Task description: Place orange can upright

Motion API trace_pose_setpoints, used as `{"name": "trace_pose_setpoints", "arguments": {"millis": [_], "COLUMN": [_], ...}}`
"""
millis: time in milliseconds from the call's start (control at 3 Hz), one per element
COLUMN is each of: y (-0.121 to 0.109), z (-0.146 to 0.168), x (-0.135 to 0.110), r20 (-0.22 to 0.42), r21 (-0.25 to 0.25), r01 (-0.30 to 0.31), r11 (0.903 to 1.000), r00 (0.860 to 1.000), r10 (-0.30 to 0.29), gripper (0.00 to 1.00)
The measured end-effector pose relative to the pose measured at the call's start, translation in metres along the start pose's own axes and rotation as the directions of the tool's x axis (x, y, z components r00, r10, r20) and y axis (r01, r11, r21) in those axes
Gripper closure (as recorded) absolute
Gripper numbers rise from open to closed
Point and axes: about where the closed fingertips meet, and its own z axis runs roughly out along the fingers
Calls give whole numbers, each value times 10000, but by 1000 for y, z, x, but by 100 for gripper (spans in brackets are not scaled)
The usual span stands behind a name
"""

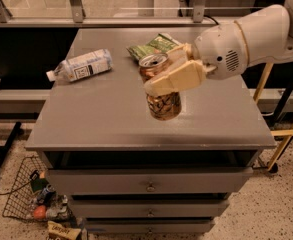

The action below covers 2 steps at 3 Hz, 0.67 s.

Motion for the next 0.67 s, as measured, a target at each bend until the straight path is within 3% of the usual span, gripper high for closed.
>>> {"name": "trace_pose_setpoints", "arguments": {"millis": [333, 667], "y": [-10, -33], "z": [-6, -13], "x": [6, 17], "r20": [749, 1342], "r21": [1053, 2509], "r01": [476, 1094], "r11": [9933, 9618], "r00": [9956, 9801], "r10": [-556, -1465], "gripper": [100, 100]}}
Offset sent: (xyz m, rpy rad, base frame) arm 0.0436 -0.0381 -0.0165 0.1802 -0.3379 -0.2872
